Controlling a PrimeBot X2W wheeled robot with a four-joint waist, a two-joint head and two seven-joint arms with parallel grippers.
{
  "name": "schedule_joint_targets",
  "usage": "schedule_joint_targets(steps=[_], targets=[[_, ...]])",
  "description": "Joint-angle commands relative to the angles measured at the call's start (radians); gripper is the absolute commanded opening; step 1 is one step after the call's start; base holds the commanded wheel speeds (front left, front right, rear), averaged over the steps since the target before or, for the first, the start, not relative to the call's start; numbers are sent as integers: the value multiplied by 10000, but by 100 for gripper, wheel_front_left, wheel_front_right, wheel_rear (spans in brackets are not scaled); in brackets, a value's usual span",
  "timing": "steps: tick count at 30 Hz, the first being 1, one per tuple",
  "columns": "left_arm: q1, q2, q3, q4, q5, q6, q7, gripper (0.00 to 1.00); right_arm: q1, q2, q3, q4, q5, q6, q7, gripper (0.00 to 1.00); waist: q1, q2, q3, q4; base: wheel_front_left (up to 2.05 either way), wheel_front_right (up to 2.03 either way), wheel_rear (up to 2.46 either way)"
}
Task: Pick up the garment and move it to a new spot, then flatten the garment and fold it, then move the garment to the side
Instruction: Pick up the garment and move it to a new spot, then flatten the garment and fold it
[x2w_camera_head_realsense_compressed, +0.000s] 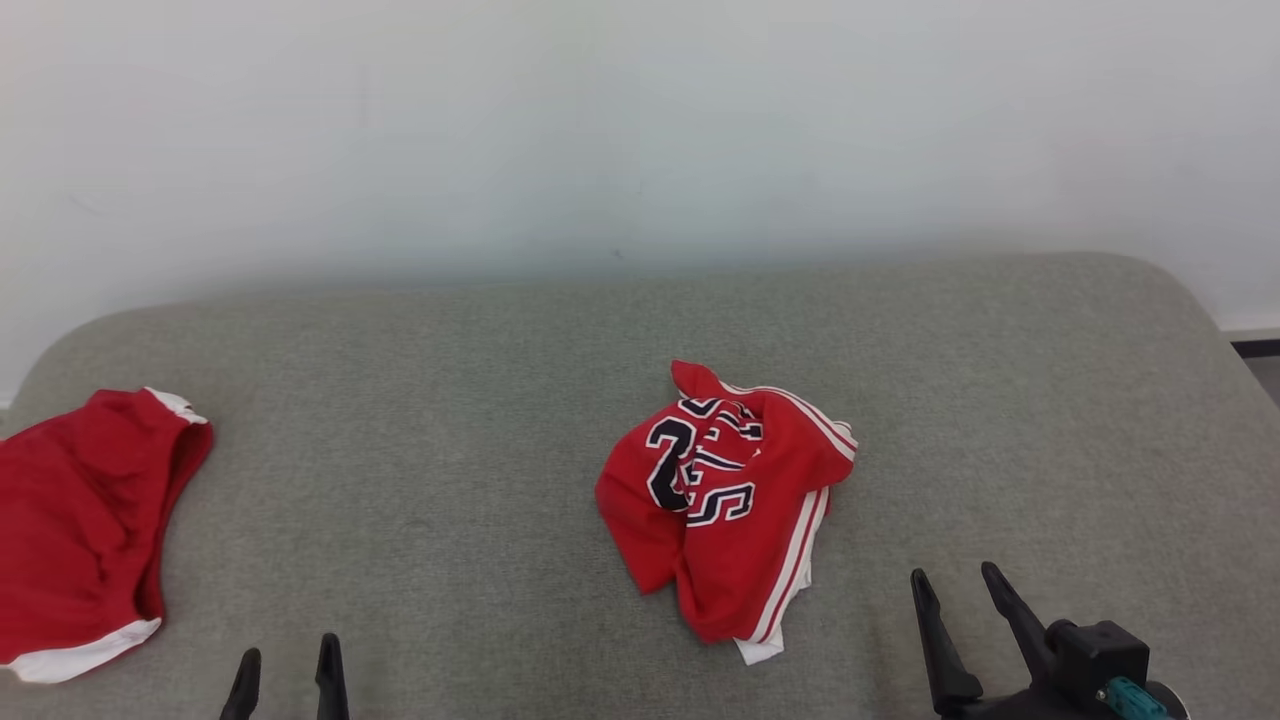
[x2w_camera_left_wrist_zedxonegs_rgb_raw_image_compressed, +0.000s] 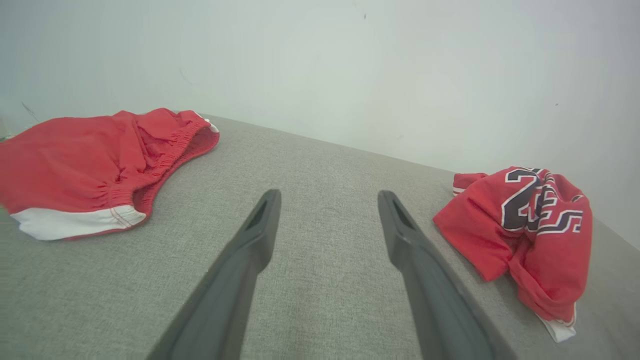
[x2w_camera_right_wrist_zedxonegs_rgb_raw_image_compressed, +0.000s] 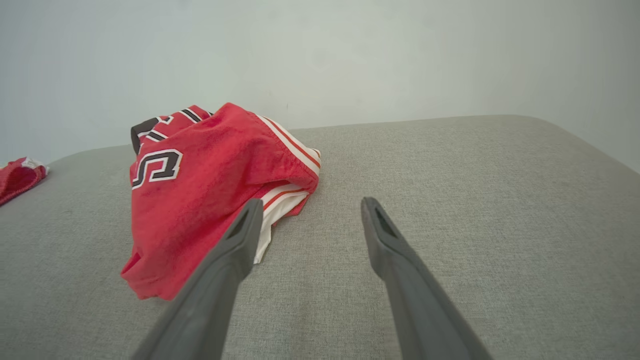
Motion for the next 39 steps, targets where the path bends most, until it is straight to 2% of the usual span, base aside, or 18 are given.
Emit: schedule_joint_targets(steps=[1,9,19,32,35,39], targets=[[94,-31,83,-103,145,-57,-6,100,128,-55,5,2,49,-21,-24,100,1,0,-144,179,0,0,0],[262,-243,425,-90,393,-276,-7,100,327,-37,-199,-88,-65,-21,8,100,1,0,-162,219,0,0,0],[-171,-329,339,194,618,-510,-8,100,293,115,-307,-177,-72,-21,1,100,1,0,-123,27,0,0,0],[-287,-373,316,225,690,-480,-8,100,139,209,-211,-127,-93,-21,7,100,1,0,-114,-235,0,0,0],[-259,-380,235,179,648,-452,-8,100,-229,13,-15,-132,33,-21,158,100,1,0,-75,-207,0,0,0],[-279,-381,92,118,601,-435,-8,100,-1263,-420,567,27,326,-21,924,100,1,0,60,-101,0,0,0]])
